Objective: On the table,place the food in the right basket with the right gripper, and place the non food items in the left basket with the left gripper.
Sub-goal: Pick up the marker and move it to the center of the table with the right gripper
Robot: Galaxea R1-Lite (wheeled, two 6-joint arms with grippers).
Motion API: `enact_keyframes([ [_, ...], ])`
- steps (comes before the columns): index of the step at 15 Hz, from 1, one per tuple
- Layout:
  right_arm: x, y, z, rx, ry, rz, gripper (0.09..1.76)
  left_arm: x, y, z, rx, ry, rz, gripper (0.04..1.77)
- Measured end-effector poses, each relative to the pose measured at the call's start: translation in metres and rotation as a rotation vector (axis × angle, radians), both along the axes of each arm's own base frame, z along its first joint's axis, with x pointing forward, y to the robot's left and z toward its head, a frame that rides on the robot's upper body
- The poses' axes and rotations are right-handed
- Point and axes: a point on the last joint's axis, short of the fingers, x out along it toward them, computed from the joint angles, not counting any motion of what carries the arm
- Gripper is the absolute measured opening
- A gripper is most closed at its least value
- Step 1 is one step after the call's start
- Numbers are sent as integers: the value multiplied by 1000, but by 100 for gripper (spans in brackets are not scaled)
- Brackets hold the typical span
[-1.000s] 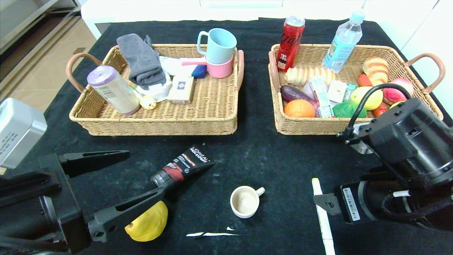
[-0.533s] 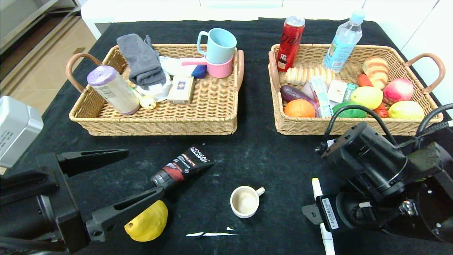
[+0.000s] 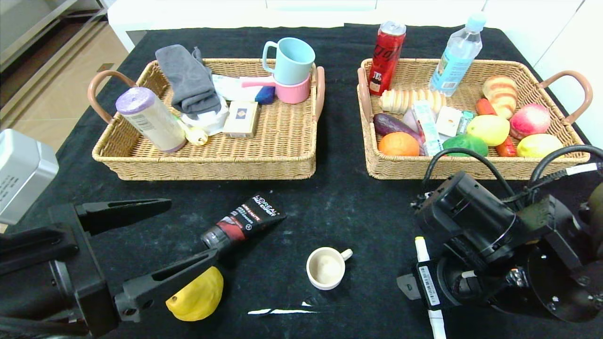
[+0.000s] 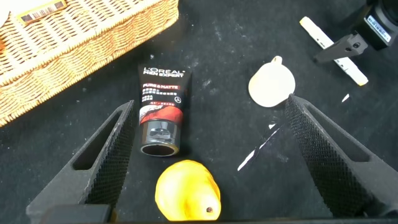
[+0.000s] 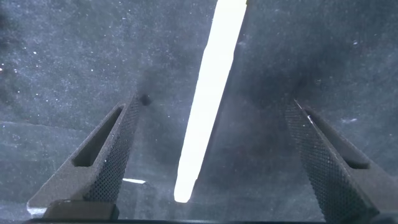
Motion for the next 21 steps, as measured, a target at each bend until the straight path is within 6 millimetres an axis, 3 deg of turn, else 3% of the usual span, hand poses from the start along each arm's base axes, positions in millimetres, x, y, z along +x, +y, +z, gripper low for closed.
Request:
enact_keyframes([
  [2, 0, 0, 0, 0, 1, -1, 162, 0, 0, 0, 0, 0, 0, 172],
  [5, 1, 0, -1, -1, 2, -2, 112, 0, 0, 0, 1, 2, 0, 172],
  [9, 0, 0, -1, -3, 3, -1, 70, 0, 0, 0, 1, 1, 0, 172],
  [10, 0, 0, -1, -4, 3, -1, 24, 0, 0, 0, 1, 2, 0, 172],
  [21, -1, 5, -7, -12, 14, 0, 25, 0, 0, -1, 2, 3, 0, 172],
])
